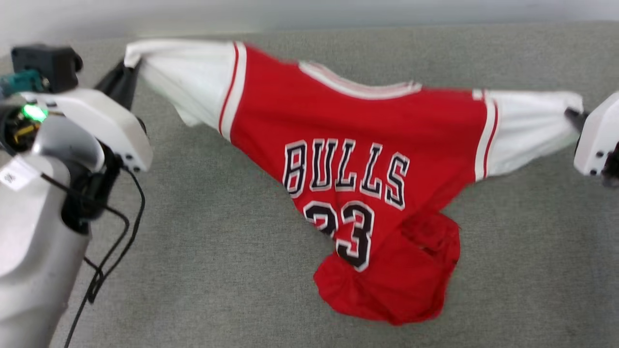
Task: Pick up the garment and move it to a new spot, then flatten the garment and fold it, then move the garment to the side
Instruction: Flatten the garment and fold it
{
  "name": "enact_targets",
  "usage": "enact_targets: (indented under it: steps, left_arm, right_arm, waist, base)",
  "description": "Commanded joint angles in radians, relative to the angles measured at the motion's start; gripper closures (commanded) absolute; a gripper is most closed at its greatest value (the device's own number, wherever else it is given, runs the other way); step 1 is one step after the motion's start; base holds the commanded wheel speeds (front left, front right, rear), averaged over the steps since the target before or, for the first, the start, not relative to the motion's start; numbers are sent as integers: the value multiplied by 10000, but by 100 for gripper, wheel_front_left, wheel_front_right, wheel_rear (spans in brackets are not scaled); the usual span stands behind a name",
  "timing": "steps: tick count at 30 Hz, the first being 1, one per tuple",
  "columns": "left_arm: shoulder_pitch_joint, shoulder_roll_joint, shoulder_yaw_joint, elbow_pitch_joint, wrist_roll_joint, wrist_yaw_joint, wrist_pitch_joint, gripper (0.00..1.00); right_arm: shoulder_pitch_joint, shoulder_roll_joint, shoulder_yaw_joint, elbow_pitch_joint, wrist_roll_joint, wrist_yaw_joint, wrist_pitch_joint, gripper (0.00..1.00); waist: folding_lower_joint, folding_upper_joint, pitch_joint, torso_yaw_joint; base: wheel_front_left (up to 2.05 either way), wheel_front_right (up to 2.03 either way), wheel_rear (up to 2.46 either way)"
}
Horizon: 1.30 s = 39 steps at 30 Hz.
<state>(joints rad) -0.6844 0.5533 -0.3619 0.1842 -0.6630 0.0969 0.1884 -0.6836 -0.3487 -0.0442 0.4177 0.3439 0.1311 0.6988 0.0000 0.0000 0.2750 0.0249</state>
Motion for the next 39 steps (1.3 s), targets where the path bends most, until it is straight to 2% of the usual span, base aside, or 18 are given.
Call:
enact_targets:
  steps: [1,7,11,19,26,34,39]
  left_arm:
    - [-254,-18,71,110,21,-22,-90,100]
    - [-2113,-346,274,1810,172,-169,-630,100]
    - [-3577,-359,391,3028,381,-386,-1124,100]
    - [-6684,-288,727,4728,638,-753,-2292,100]
    - [-8847,-169,861,5726,862,-1110,-3200,100]
    - [-9612,-422,824,6851,653,-1471,-3411,100]
    - [-9045,-574,743,7428,422,-1791,-3459,100]
  right_arm:
    - [-193,-4,-18,-6,-72,-7,-128,100]
    - [-1831,319,-330,414,-914,-8,-1423,100]
    - [-3177,581,-549,835,-1444,-8,-2277,100]
    - [-6282,731,-937,1488,-2190,-11,-4118,100]
    - [-8644,902,-748,2088,-2423,-11,-5167,100]
    - [-9930,1170,0,3248,-2136,-10,-5757,100]
    - [-9593,1207,700,4051,-1618,-8,-6106,100]
  waist:
    - [0,0,-191,-65]
    - [0,0,-395,-250]
    - [0,0,-153,-374]
    - [0,0,1082,-533]
    - [0,0,2224,-679]
    - [0,0,3320,-720]
    - [0,0,3497,-701]
  base:
    - [0,0,0]
    - [0,0,0]
    - [0,0,0]
    - [0,0,0]
    - [0,0,0]
    - [0,0,0]
    - [0,0,0]
